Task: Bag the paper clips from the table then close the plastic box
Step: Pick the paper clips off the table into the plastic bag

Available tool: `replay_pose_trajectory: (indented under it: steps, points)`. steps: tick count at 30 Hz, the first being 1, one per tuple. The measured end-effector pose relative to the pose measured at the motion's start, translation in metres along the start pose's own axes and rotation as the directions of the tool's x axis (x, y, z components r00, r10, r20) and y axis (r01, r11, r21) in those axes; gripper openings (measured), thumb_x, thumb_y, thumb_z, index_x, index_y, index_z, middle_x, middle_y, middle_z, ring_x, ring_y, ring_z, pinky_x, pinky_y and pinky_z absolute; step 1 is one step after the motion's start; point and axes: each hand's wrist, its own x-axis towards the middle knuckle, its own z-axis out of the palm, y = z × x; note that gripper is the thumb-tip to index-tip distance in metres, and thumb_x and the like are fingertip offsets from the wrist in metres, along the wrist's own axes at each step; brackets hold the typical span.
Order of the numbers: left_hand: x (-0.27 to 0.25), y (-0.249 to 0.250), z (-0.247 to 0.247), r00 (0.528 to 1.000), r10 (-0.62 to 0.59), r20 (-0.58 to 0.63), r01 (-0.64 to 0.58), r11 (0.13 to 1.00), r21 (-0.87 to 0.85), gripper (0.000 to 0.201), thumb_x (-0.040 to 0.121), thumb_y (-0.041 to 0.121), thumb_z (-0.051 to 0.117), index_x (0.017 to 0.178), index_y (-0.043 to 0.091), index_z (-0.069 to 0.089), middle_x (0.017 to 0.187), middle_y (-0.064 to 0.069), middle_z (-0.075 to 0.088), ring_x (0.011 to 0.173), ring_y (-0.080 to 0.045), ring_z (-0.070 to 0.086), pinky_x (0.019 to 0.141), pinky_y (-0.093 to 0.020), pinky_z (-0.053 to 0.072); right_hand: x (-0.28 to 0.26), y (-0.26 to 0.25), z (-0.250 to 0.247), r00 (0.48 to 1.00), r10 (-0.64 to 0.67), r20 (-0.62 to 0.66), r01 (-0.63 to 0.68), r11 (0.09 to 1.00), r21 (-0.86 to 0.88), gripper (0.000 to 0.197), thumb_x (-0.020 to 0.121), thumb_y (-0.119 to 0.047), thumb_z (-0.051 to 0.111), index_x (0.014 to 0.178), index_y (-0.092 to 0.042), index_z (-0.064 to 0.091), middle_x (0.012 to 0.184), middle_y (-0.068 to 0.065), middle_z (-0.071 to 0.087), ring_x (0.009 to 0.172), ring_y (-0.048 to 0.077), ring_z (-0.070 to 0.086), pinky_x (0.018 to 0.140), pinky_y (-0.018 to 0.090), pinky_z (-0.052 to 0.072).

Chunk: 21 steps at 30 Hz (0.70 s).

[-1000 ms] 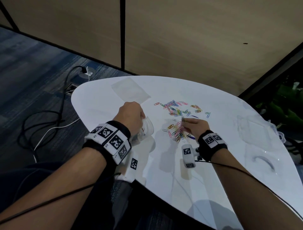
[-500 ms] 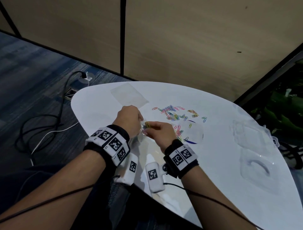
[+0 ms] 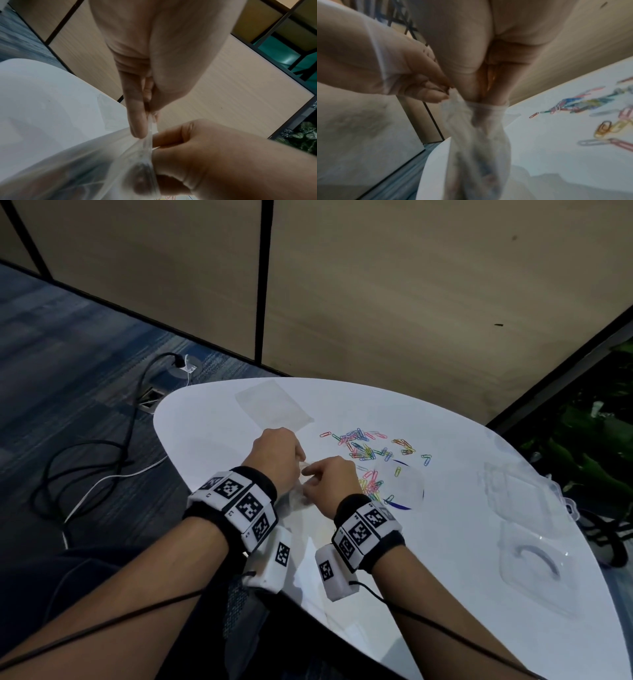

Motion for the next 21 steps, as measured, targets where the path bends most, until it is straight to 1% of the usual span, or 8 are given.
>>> replay_pose_trajectory:
  steps: [3, 5, 8, 10, 11, 13, 15, 21]
  points:
    - [-0.001, 0.000, 0.001, 1.000, -0.002, 0.024, 0.002, 1.000, 0.013, 0.021, 0.091, 0.003, 0.060, 0.098, 0.013, 0.077, 0.106, -0.006, 0.073, 0.097, -0.024, 0.068, 0.081, -0.027, 0.053, -0.003, 0.000, -0.007, 0.979, -0.097, 0.177, 0.112, 0.991, -0.076, 0.029, 0.082, 0.000, 0.054, 0.094, -0.012, 0.078, 0.080, 0.003, 0.071, 0.071, 0.015, 0.060, 0.067, 0.023, 0.045]
    - [-0.001, 0.000, -0.001, 1.000, -0.007, 0.024, 0.007, 1.000, 0.014, 0.021, 0.090, 0.004, 0.061, 0.098, 0.013, 0.077, 0.106, -0.008, 0.073, 0.098, -0.025, 0.068, 0.082, -0.028, 0.053, -0.002, 0.004, -0.011, 0.964, -0.144, 0.226, 0.139, 0.990, 0.035, 0.031, 0.080, 0.003, 0.053, 0.090, -0.012, 0.078, 0.080, 0.002, 0.072, 0.071, 0.014, 0.061, 0.067, 0.024, 0.047]
    - [0.000, -0.002, -0.004, 1.000, -0.018, -0.003, 0.018, 1.000, 0.015, 0.022, 0.092, 0.005, 0.059, 0.097, 0.015, 0.077, 0.107, -0.009, 0.072, 0.098, -0.027, 0.069, 0.083, -0.029, 0.053, -0.002, 0.021, -0.020, 0.997, -0.042, 0.070, 0.001, 0.868, 0.497, 0.024, 0.081, 0.005, 0.065, 0.098, -0.008, 0.076, 0.088, 0.009, 0.076, 0.079, 0.021, 0.073, 0.074, 0.033, 0.060]
    - [0.001, -0.004, -0.005, 1.000, -0.020, -0.005, 0.020, 1.000, 0.014, 0.023, 0.092, 0.005, 0.057, 0.100, 0.015, 0.077, 0.111, -0.008, 0.071, 0.102, -0.027, 0.068, 0.086, -0.029, 0.053, -0.001, 0.055, -0.028, 0.989, 0.147, -0.033, -0.102, 0.814, 0.571, 0.029, 0.080, -0.002, 0.074, 0.108, -0.006, 0.072, 0.090, 0.012, 0.074, 0.075, 0.022, 0.072, 0.070, 0.038, 0.060]
    - [0.001, -0.005, -0.006, 1.000, -0.019, -0.009, 0.019, 1.000, 0.013, 0.024, 0.092, 0.005, 0.057, 0.102, 0.015, 0.077, 0.114, -0.008, 0.070, 0.104, -0.027, 0.067, 0.087, -0.029, 0.052, 0.001, 0.079, -0.032, 0.967, 0.247, -0.063, -0.185, 0.850, 0.493, 0.043, 0.076, -0.010, 0.080, 0.117, -0.008, 0.067, 0.095, 0.010, 0.073, 0.078, 0.021, 0.071, 0.072, 0.039, 0.061]
    - [0.002, -0.008, -0.007, 1.000, -0.020, -0.017, 0.021, 1.000, 0.011, 0.024, 0.093, 0.006, 0.056, 0.103, 0.016, 0.076, 0.118, -0.007, 0.068, 0.108, -0.026, 0.065, 0.088, -0.029, 0.051, 0.000, 0.125, -0.037, 0.903, 0.428, -0.030, -0.422, 0.898, 0.122, 0.088, 0.064, -0.034, 0.089, 0.139, -0.012, 0.049, 0.119, 0.010, 0.063, 0.102, 0.026, 0.066, 0.091, 0.043, 0.056]
    - [0.002, -0.009, -0.007, 1.000, -0.016, -0.013, 0.016, 1.000, 0.017, 0.025, 0.094, 0.007, 0.055, 0.106, 0.016, 0.075, 0.120, -0.007, 0.067, 0.109, -0.026, 0.064, 0.089, -0.029, 0.050, -0.008, 0.150, -0.033, 0.850, 0.527, 0.009, -0.523, 0.844, -0.120, 0.110, 0.060, -0.043, 0.089, 0.148, -0.011, 0.031, 0.138, 0.015, 0.044, 0.125, 0.031, 0.050, 0.104, 0.038, 0.044]
    - [0.003, -0.011, -0.007, 1.000, -0.007, -0.025, 0.008, 1.000, 0.024, 0.025, 0.094, 0.007, 0.056, 0.106, 0.016, 0.075, 0.119, -0.007, 0.068, 0.109, -0.026, 0.065, 0.089, -0.028, 0.050, 0.010, 0.145, -0.007, 0.931, 0.337, -0.141, -0.341, 0.940, -0.001, 0.081, 0.070, -0.029, 0.085, 0.137, -0.003, 0.047, 0.124, 0.016, 0.045, 0.094, 0.025, 0.058, 0.083, 0.027, 0.045]
